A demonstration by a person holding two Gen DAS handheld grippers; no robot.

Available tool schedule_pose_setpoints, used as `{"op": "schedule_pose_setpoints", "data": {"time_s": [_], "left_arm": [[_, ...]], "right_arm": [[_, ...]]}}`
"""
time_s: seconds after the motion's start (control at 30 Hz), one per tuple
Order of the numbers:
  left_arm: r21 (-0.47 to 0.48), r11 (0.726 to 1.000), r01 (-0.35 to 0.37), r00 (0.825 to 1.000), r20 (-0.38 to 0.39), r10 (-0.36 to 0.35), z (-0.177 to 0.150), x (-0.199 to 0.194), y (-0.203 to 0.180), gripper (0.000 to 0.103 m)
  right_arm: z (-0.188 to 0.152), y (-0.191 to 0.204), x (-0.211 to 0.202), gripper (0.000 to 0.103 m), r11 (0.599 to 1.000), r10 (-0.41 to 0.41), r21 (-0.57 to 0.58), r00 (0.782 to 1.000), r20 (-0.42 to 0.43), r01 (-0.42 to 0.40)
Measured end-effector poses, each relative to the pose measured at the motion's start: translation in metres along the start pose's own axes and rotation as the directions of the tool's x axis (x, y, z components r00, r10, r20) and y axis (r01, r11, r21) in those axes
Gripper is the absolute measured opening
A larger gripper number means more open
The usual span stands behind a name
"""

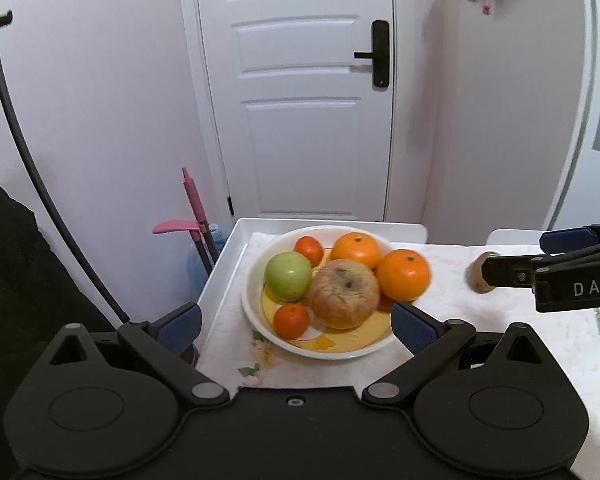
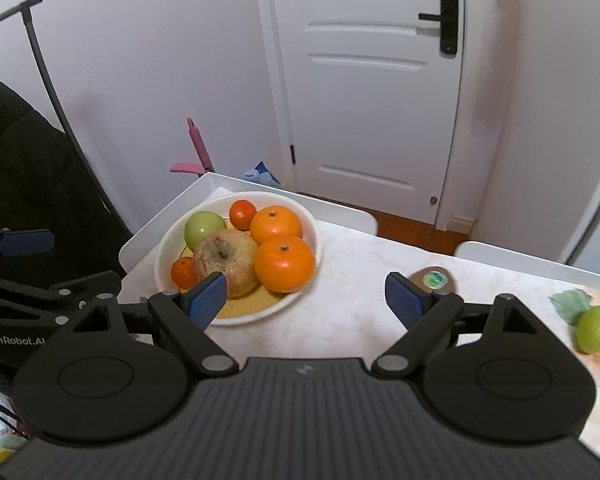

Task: Organize fruits
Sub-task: 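Withdraw both open tools toward the kiwi and the green apple, then close the left tool on the kiwi while the right tool grasps the green apple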

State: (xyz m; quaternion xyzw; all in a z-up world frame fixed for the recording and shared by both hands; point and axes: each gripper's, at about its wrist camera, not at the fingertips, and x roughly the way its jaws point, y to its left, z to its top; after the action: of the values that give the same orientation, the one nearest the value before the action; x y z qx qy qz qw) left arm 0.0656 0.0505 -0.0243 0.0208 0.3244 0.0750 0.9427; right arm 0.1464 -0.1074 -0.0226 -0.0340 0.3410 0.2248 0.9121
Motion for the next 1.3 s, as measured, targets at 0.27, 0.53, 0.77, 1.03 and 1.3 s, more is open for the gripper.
{"op": "schedule_pose_setpoints", "data": {"time_s": [0.27,0.53,0.77,1.03,1.3], "left_arm": [[-0.008,0.998,0.059,0.998,0.024,-0.059,-0.004,-0.026,-0.049,0.103],[0.057,0.991,0.122,0.992,0.029,-0.124,-0.004,-0.030,-0.117,0.103],[0.110,0.979,0.168,0.985,0.021,-0.172,-0.001,-0.018,-0.168,0.103],[0.155,0.972,0.174,0.984,0.004,-0.177,0.010,0.026,-0.204,0.103],[0.214,0.961,0.178,0.984,-0.043,-0.173,0.017,0.092,-0.223,0.103]], "right_arm": [[-0.025,-0.046,-0.051,0.103,0.998,-0.059,0.028,0.998,0.016,0.058],[-0.053,-0.111,-0.088,0.103,0.983,-0.147,0.108,0.989,0.010,0.146],[-0.069,-0.165,-0.104,0.103,0.967,-0.195,0.168,0.981,-0.005,0.193],[-0.078,-0.214,-0.096,0.103,0.965,-0.194,0.176,0.981,-0.014,0.193],[-0.080,-0.246,-0.061,0.103,0.964,-0.190,0.182,0.981,-0.042,0.195]]}}
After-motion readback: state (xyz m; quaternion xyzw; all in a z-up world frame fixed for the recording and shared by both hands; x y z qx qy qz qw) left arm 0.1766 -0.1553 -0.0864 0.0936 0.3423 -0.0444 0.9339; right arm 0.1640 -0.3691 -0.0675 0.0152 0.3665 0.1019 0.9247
